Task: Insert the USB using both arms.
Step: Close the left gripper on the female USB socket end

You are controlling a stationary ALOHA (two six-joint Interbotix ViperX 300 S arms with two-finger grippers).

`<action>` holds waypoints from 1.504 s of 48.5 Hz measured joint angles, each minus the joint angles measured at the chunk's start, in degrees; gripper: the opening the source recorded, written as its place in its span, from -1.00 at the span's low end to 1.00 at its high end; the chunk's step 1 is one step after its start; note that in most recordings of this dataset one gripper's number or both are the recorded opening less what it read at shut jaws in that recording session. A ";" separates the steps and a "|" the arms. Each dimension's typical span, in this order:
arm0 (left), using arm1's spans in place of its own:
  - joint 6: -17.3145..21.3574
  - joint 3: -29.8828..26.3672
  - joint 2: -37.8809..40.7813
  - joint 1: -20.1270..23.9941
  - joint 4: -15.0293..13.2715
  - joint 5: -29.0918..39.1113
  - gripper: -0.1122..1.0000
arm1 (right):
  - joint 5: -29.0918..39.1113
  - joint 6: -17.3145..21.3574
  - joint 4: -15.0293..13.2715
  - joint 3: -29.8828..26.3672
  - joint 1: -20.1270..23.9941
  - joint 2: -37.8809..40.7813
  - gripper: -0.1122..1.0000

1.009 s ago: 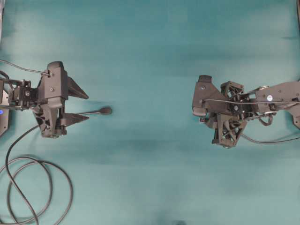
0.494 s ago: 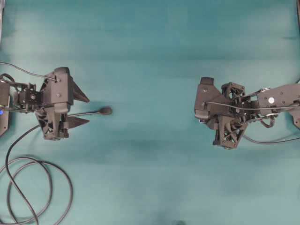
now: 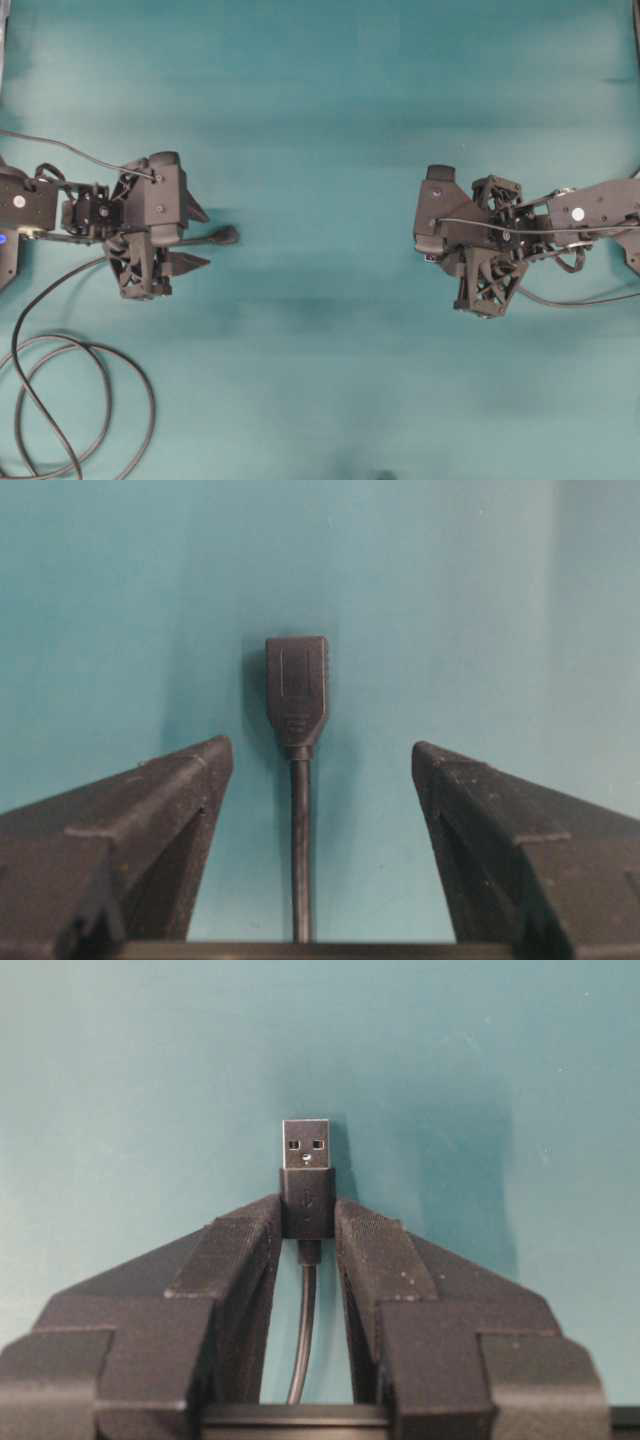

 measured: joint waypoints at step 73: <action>1.93 -4.92 5.89 0.97 0.00 5.71 -0.30 | 0.09 0.00 0.00 0.18 0.44 -0.62 -0.40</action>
